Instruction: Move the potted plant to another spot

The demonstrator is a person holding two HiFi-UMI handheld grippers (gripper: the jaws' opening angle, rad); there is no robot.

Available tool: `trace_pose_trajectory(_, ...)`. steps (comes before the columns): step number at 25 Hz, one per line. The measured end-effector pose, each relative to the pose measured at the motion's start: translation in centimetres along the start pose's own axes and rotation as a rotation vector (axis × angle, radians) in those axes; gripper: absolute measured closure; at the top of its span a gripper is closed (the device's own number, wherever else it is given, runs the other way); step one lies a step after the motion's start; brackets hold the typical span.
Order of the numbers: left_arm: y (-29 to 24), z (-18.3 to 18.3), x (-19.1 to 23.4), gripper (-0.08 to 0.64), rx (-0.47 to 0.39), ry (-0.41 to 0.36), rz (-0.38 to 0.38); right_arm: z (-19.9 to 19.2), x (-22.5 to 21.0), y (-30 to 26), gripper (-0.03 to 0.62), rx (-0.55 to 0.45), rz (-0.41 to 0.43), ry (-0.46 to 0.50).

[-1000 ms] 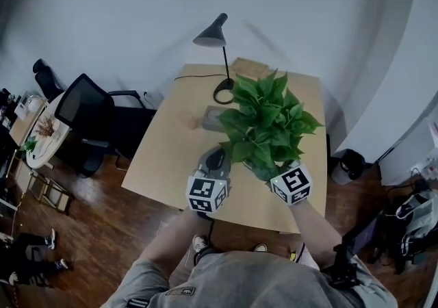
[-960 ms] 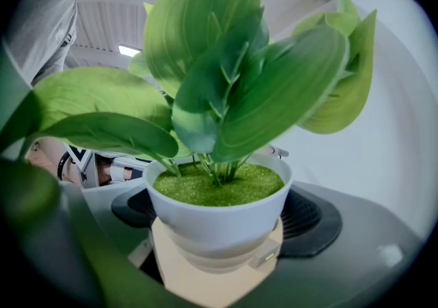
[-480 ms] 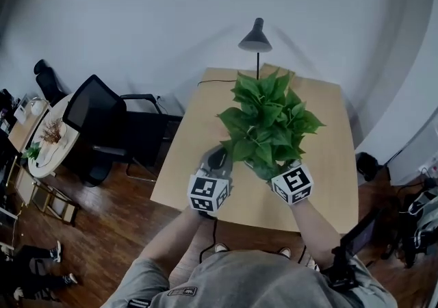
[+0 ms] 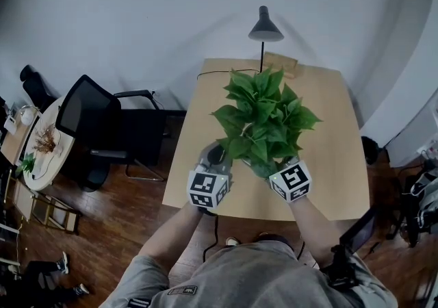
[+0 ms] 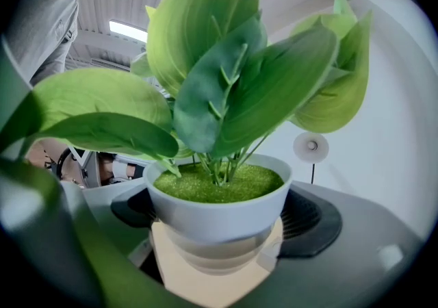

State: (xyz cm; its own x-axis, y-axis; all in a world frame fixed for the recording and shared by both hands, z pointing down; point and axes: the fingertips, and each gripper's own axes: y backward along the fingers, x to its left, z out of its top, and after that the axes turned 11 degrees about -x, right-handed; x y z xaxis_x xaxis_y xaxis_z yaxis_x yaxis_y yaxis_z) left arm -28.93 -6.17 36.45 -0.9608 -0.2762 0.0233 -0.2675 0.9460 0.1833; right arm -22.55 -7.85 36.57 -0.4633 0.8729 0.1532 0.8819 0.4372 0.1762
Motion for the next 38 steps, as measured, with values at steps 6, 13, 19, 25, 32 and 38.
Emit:
trace_pose_trajectory(6,-0.1,-0.7,-0.4,0.566,0.026,0.014,-0.001,-1.2,0.0,0.1,0.060,0.027,0.016,-0.015)
trace_pose_trajectory(13,-0.4,-2.5,-0.4,0.566,0.078,0.036,0.006,-3.2,0.3,0.3,0.060,0.067,0.037,-0.049)
trace_pose_trajectory(19,1.9,-6.7,-2.5,0.566,0.148,0.064,-0.006,-7.1,2.6,3.1,0.060,0.111,0.052,-0.085)
trace_pose_trajectory(25,2.1,-11.3,-2.8,0.566,0.257,0.128,-0.006,-11.4,3.4,4.0,0.060,0.172,0.063,-0.162)
trace_pose_trajectory(32,4.3,-17.1,-3.8,0.566,0.359,0.183,0.002,-17.0,5.5,6.6,0.060,0.241,0.055,-0.219)
trace_pose_trajectory(38,5.1,-20.3,-3.5,0.568,0.408,0.241,0.022,-20.0,6.5,7.3,0.060,0.285,0.060,-0.228)
